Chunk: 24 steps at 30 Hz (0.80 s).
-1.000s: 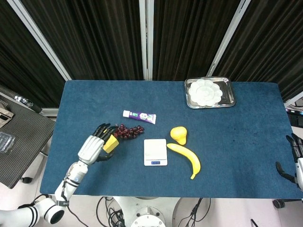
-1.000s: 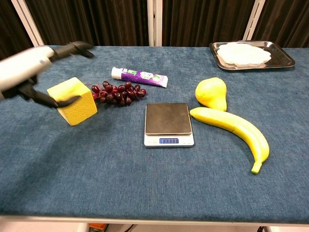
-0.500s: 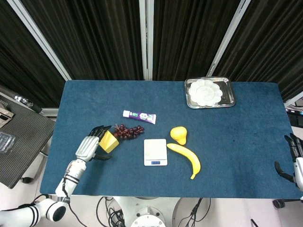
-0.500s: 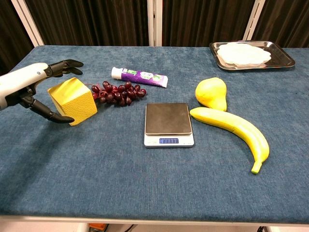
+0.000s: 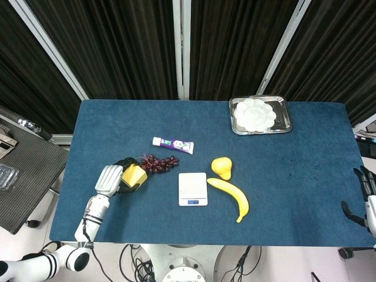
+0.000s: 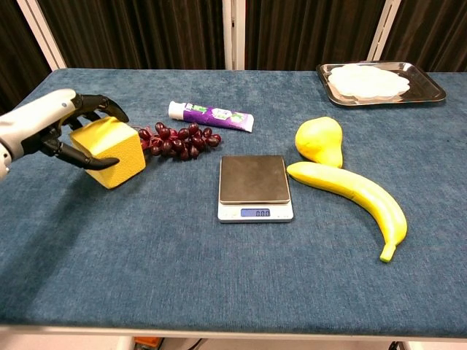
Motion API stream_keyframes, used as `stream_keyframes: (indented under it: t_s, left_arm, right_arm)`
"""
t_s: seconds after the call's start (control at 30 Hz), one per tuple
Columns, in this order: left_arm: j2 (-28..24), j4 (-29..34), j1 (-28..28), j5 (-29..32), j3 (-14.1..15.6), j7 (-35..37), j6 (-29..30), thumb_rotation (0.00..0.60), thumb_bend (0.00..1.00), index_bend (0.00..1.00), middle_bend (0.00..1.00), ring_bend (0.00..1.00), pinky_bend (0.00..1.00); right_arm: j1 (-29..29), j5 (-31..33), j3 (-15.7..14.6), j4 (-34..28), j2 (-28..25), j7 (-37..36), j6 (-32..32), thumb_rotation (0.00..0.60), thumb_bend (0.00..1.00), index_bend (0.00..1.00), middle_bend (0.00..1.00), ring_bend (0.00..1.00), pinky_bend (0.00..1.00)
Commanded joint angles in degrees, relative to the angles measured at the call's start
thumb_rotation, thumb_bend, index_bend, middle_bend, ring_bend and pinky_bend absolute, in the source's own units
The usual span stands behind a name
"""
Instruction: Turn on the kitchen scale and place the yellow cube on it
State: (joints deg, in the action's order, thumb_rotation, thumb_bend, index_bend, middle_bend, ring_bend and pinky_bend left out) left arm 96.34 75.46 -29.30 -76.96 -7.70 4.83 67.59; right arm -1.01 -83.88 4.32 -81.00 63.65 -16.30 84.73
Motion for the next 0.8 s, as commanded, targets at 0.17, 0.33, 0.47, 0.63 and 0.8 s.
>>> stream_keyframes:
  t_s: [0.17,0.33,0.47,0.63,0.8]
  left_arm:
    - [-0.8,6.3,-1.9,-4.8,-1.1,0.4,1.7,0.600,0.37,0.33,0.39,0.37,0.58]
    - [1.3,10.1,-4.7,-7.0,-2.7,-0.8,1.6,0.600,0.37,0.34,0.40,0.37,0.58]
    - [4.9,9.1,-7.2,-6.8,-3.5,-2.3,-0.3,0.600,0.37,0.34,0.41,0.37,0.58]
    - [9.8,4.2,-9.4,-6.4,-3.5,-1.2,-2.4,0.600,0.37,0.34,0.41,0.37,0.58]
    - [14.7,-1.7,-11.6,-6.5,-3.8,-0.1,-3.7,0.600,0.37,0.34,0.41,0.37,0.57]
  right_arm:
    - [-0.2,0.2,0.2,0.3,0.2,-0.6,-0.2,0.600,0.29,0.00,0.00,0.00,0.00]
    - [-0.5,0.2,0.1,0.6,0.5,-1.1,-0.9,0.600,0.29,0.00,0.00,0.00,0.00]
    - [-0.5,0.0,0.0,0.7,0.5,-1.5,-0.8,0.600,0.29,0.00,0.00,0.00,0.00]
    - [-0.4,0.1,0.1,0.9,0.4,-2.0,-0.7,0.600,0.29,0.00,0.00,0.00,0.00]
    - [-0.4,0.1,0.0,1.2,0.4,-2.2,-1.0,0.600,0.29,0.00,0.00,0.00,0.00]
